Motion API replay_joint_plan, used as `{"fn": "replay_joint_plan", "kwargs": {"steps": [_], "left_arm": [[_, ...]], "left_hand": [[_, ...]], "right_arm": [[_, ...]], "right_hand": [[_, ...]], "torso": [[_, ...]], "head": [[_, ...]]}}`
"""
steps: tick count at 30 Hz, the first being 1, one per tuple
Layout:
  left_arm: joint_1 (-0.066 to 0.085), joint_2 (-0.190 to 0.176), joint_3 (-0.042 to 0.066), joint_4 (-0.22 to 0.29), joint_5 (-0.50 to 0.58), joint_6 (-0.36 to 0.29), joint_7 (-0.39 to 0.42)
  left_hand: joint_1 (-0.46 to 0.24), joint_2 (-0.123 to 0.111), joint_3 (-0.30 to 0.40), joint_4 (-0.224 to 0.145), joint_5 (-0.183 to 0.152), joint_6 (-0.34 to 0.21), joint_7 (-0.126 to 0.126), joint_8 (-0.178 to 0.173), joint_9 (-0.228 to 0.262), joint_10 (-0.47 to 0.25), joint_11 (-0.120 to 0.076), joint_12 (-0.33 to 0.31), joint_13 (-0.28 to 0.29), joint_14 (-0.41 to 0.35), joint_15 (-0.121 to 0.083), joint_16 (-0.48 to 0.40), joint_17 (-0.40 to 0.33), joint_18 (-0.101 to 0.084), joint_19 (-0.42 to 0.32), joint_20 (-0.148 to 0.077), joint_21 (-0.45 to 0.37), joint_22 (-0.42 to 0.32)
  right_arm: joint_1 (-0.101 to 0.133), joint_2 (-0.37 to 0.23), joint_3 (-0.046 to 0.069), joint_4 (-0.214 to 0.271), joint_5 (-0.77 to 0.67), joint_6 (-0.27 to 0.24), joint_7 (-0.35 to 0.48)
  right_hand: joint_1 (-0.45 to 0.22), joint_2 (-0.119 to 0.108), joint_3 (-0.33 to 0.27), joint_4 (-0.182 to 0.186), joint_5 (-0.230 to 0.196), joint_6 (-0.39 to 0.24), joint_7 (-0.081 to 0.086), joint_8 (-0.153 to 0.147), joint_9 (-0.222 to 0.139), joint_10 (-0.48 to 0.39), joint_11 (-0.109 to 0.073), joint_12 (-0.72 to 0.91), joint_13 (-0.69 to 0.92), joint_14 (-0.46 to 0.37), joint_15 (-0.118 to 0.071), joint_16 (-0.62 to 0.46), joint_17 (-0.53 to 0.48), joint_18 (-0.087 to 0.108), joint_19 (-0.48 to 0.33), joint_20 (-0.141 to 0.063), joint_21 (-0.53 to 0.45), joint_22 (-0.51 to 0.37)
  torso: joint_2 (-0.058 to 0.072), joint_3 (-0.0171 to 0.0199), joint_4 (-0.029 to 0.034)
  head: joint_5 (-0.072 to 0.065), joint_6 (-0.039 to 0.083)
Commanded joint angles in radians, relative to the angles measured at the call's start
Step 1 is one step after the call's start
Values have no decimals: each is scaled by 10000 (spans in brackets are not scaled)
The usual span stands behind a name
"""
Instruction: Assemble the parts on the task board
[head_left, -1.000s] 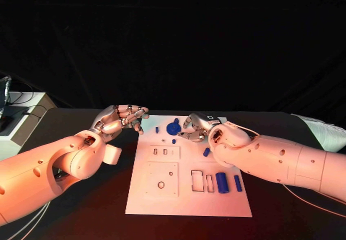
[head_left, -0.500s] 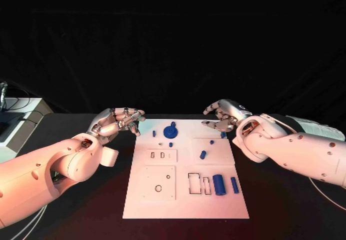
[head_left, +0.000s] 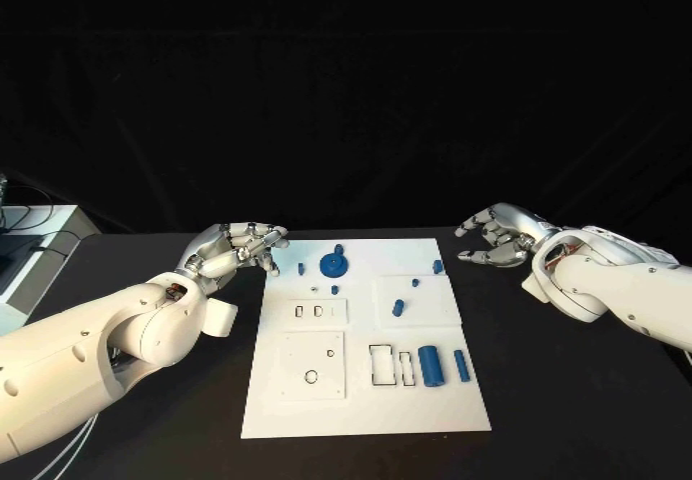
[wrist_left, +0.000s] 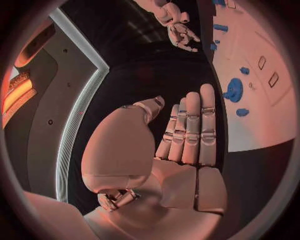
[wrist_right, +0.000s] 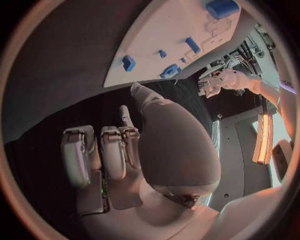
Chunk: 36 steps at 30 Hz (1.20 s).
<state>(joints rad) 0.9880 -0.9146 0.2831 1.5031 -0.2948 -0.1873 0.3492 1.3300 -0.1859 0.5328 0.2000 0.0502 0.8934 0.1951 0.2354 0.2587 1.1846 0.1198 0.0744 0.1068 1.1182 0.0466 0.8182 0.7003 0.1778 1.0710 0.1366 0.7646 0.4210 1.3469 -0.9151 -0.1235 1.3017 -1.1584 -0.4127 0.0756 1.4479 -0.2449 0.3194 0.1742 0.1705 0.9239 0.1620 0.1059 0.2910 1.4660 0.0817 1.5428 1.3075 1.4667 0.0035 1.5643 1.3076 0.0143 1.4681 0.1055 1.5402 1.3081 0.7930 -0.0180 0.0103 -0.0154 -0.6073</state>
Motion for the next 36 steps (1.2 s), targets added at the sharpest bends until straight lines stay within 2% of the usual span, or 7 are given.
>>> {"fn": "replay_joint_plan", "kwargs": {"steps": [1, 3, 4, 8, 17, 29, 36], "left_arm": [[-35, 38, 8, -48, -14, 180, 213], [-53, 52, 9, -88, -14, 185, 231], [-60, 60, 9, -105, -14, 188, 239], [-81, 79, 9, -144, -14, 195, 256], [-105, 106, 9, -152, -22, 213, 242], [-110, 101, 10, -113, -47, 222, 211], [-110, 88, 10, -94, -50, 202, 193]], "left_hand": [[-19, -28, 19, -41, 1, 12, -73, 6, 22, -16, -15, 19, 17, -79, -11, -52, -22, 43, -111, 1, 29, 9], [4, -9, 35, -64, 1, 72, -119, 39, 45, -8, -38, 24, 25, -87, -25, -73, -37, 49, -140, -2, 34, 13], [4, -9, 35, -64, 1, 72, -119, 39, 45, -8, -38, 24, 25, -87, -25, -73, -37, 49, -140, -2, 34, 13], [20, -7, 40, -85, 0, 94, -142, 52, 57, 18, -58, 39, 35, -85, -38, -82, -45, 52, -154, -6, 42, 18], [21, -10, 32, -115, 1, 97, -165, 54, 77, 163, -100, 133, 83, -46, -73, -80, -55, 59, -167, -27, 82, 37], [9, -7, 18, -141, 2, 92, -188, 48, 98, 295, -141, 244, 146, 53, -110, -14, -36, 61, -138, -59, 172, 82], [3, -14, 13, -144, 1, 88, -185, 45, 101, 269, -137, 239, 147, 72, -113, 3, -30, 60, -131, -64, 191, 92]], "right_arm": [[-135, 41, -16, -56, -342, 629, 496], [-204, 104, -19, -110, -493, 638, 439], [-234, 144, -20, -143, -546, 631, 405], [-338, 329, -24, -297, -669, 535, 265], [-470, 709, -27, -589, -790, 325, 65], [-494, 943, -25, -874, -855, 183, -125], [-495, 1049, -25, -944, -880, 321, -150]], "right_hand": [[34, -50, -47, -40, 4, -76, 11, -58, -16, 733, -13, -53, 2319, 1041, -54, 65, 2632, -34, 811, -39, -68, 2271], [42, -49, -55, -41, 8, -93, 17, -70, -20, 724, -14, -63, 2310, 1041, -46, 65, 2632, -33, 810, -37, -70, 2270], [42, -49, -55, -41, 8, -93, 17, -70, -20, 724, -14, -63, 2310, 1041, -46, 65, 2632, -33, 810, -37, -70, 2270], [38, -45, -72, -34, 25, -108, 28, -82, -23, 733, -11, -53, 2319, 1041, -28, 65, 2632, -36, 814, -30, -64, 2276], [27, 15, -117, 10, 186, -73, 62, -87, -17, 752, 23, -32, 2339, 1041, 19, 65, 2632, -42, 828, 8, -42, 2298], [-27, 110, -114, 90, 338, -21, 85, -81, -9, 785, 43, 2, 2371, 1041, 45, 65, 2632, -53, 850, 36, -6, 2334], [-50, 220, -48, 150, 406, 98, 79, -38, 11, 835, 48, 54, 2419, 1041, 33, 65, 2632, -57, 861, 42, 11, 2351]], "torso": [[7, 57, -33], [19, 97, -26], [15, 83, -12], [43, 135, 5], [95, 202, 51], [95, 189, 72], [99, 189, 34]], "head": [[22, -49], [37, -64], [29, -79], [45, -88], [41, -128], [24, -180], [90, -217]]}}
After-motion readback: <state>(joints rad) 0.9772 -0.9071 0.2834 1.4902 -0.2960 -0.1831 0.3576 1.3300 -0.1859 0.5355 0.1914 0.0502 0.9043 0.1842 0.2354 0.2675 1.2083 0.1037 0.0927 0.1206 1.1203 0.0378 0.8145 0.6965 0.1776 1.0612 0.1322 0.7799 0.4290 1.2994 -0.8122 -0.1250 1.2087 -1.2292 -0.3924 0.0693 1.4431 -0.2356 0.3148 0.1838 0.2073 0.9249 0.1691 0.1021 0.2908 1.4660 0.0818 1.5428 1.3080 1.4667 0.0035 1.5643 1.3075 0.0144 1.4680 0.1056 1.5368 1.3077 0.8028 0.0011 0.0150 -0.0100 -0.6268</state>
